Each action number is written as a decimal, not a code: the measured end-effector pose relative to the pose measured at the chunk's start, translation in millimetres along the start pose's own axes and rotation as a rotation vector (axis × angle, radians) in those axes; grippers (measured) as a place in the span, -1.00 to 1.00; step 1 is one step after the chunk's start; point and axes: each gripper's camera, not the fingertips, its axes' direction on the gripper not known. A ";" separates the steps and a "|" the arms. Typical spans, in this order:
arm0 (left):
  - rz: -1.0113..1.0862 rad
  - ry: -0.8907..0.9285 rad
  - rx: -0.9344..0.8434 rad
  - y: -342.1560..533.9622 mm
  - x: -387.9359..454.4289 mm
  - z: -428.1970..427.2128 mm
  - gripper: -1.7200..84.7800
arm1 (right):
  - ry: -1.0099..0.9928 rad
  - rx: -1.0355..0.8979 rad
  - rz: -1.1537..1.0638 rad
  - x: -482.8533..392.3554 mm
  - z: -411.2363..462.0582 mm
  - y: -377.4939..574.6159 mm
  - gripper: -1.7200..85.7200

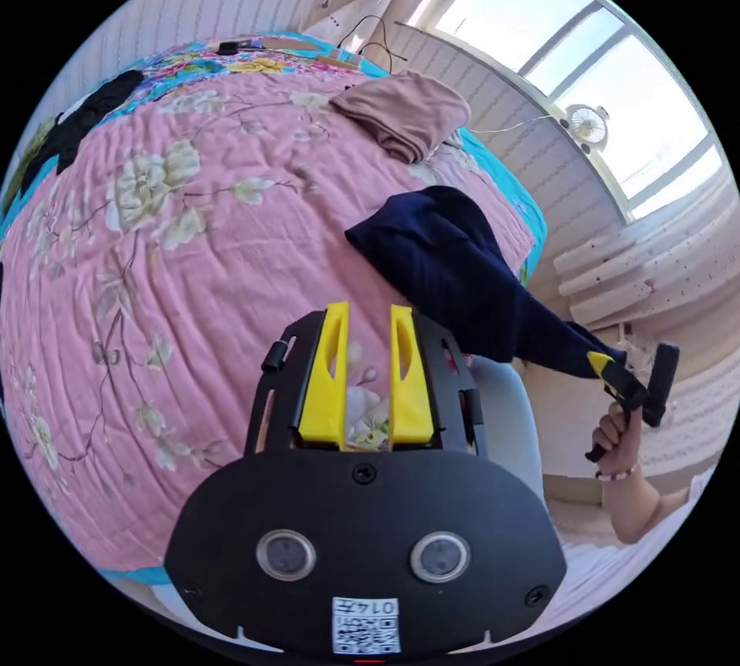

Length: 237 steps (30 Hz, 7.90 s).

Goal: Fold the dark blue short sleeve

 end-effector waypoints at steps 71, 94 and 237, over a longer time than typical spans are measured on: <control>-0.528 -0.014 0.223 380.4 -283.5 -398.3 -0.98 | 0.037 -0.738 -0.149 -265.7 399.6 -104.8 -0.90; -0.395 -0.220 -0.303 304.5 -269.3 -359.8 -0.83 | 0.382 -0.684 -0.415 -314.3 429.0 -128.1 -0.78; -0.633 -0.094 0.158 507.7 -358.7 -461.2 -0.98 | 0.167 -0.824 -0.056 -191.5 438.3 20.1 -0.96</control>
